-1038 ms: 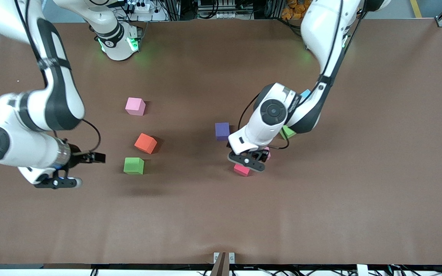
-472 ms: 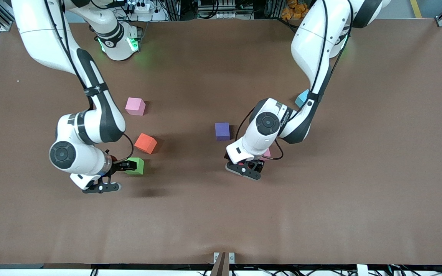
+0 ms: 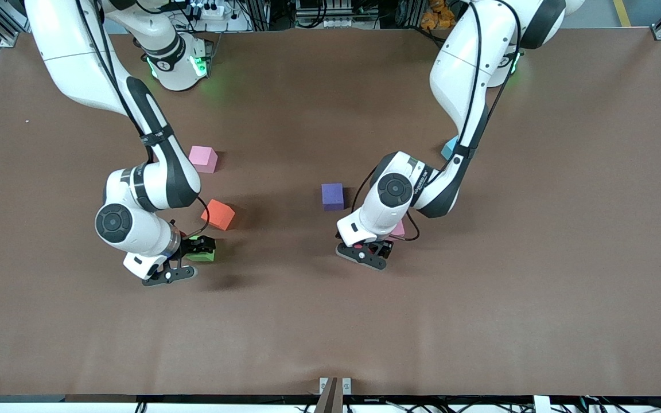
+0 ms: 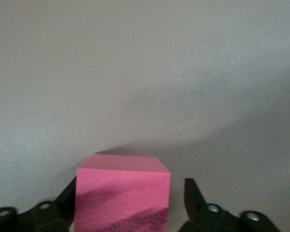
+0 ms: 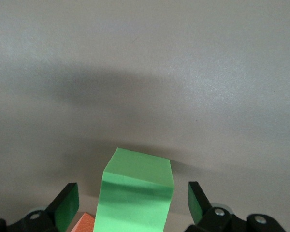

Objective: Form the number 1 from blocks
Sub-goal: 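Grasp the red cube with the left gripper while the right gripper grasps green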

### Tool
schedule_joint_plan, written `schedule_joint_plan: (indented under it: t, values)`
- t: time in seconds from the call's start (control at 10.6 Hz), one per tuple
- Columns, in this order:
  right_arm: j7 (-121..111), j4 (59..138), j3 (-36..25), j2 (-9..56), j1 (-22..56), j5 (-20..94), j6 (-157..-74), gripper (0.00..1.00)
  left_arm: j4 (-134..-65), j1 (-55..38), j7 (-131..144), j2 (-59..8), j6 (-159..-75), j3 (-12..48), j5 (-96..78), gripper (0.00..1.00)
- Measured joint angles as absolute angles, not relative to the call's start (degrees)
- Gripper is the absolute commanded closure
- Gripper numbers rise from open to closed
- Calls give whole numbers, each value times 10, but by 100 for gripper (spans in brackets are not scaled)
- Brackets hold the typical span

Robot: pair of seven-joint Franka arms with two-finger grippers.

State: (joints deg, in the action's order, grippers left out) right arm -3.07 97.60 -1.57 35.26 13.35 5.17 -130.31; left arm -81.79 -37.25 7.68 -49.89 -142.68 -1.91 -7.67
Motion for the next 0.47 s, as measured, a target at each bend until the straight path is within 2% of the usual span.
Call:
schedule_joint_plan:
  t: [0.47]
  values:
    - [-33, 987, -17, 360, 119, 52, -1306, 0, -809, -375, 104, -498, -1427, -20, -61, 100]
